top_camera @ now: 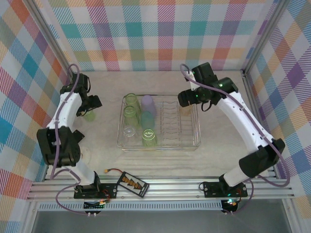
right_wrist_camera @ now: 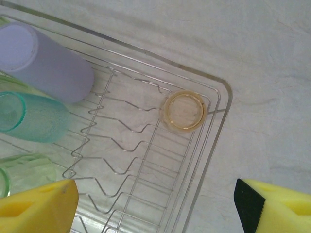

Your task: Load the cups into the dish rack

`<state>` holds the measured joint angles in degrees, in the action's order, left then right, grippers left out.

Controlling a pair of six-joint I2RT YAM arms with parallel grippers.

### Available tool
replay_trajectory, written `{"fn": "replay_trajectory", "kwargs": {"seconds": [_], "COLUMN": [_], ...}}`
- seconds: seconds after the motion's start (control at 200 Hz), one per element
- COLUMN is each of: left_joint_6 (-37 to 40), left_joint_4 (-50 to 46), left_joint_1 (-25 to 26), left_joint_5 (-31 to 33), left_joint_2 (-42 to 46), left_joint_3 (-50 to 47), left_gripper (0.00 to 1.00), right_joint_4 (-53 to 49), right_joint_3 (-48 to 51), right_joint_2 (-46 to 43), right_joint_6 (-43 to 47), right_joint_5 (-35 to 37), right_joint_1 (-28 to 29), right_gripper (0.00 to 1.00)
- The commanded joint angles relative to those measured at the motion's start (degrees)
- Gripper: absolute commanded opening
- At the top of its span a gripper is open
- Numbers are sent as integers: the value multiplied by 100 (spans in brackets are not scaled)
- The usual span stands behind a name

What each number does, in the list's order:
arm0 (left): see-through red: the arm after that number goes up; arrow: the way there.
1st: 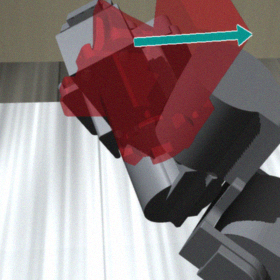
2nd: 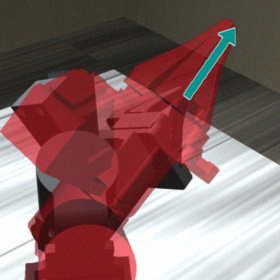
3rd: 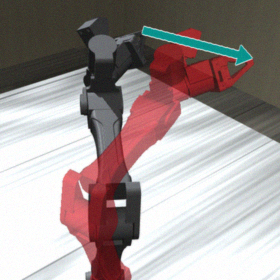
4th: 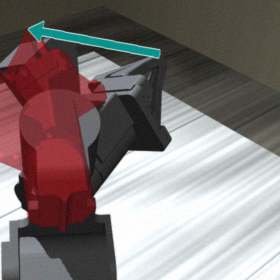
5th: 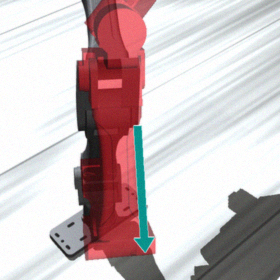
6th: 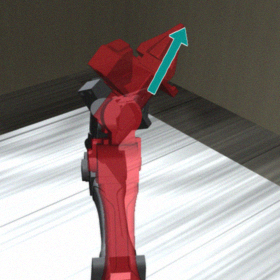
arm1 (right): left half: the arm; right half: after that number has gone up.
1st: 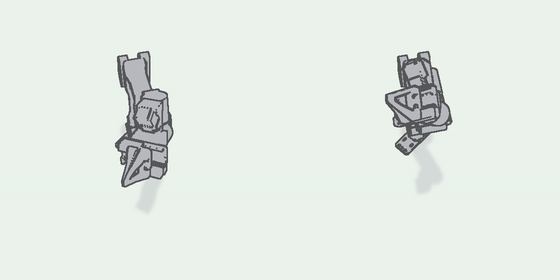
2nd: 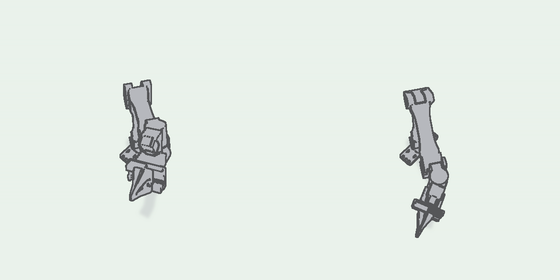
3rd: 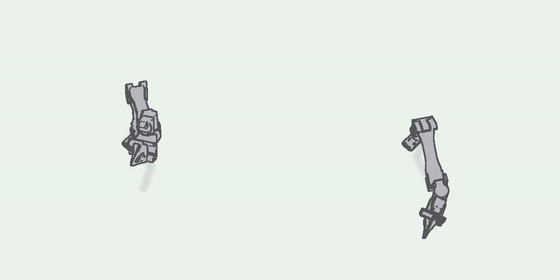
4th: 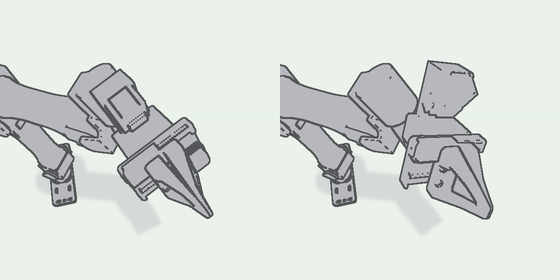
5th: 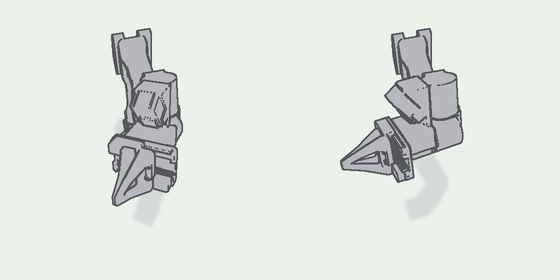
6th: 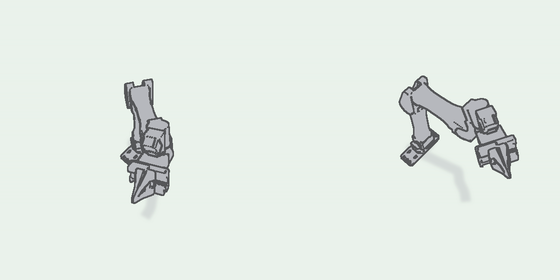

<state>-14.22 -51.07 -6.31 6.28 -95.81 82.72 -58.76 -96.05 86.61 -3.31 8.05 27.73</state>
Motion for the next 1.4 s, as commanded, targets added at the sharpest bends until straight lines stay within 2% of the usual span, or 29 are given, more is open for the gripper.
{"fn": "replay_trajectory", "kwargs": {"seconds": [0.0, 0.165, 0.485, 0.695, 0.79, 0.905, 0.92, 1.075, 1.21, 1.305, 1.395], "left_joint_6": [309, 431, 525, 508, 517, 509, 500, 412, 122, -505, -1511], "left_joint_4": [-157, 8, -133, -217, -231, -211, -199, -67, 168, 658, 1616], "left_joint_1": [-160, -144, -151, -150, -146, -147, -151, -108, -89, -87, -77], "left_joint_5": [-371, -1013, -558, -514, -527, -746, -781, -1228, -1842, -2699, -3520], "left_joint_2": [-440, -962, -1677, -2157, -2291, -2321, -2305, -1858, -903, 15, 873], "left_joint_3": [321, 563, 1163, 1476, 1570, 1627, 1618, 1401, 1012, 585, 161], "left_gripper": [76, 68, 66, 56, 42, 3, 0, 0, 0, 0, 0], "right_joint_4": [543, 524, 517, 466, 451, 443, 440, 533, 957, 992, 629], "right_joint_3": [281, 482, 666, 669, 701, 773, 780, 929, 1284, 1357, 1072], "right_joint_2": [-289, -323, -461, -487, -500, -569, -574, -755, -1163, -1386, -1340], "right_joint_6": [-299, -397, -619, -592, -597, -631, -633, -708, -857, -983, -1192], "right_joint_5": [-242, -262, -665, -617, -587, -508, -500, -336, -39, 215, 220], "right_joint_1": [3, -4, -4, -4, -3, -4, -4, -4, -4, -20, -198], "right_gripper": [84, 84, 82, 81, 81, 81, 81, 81, 82, 84, 87]}}
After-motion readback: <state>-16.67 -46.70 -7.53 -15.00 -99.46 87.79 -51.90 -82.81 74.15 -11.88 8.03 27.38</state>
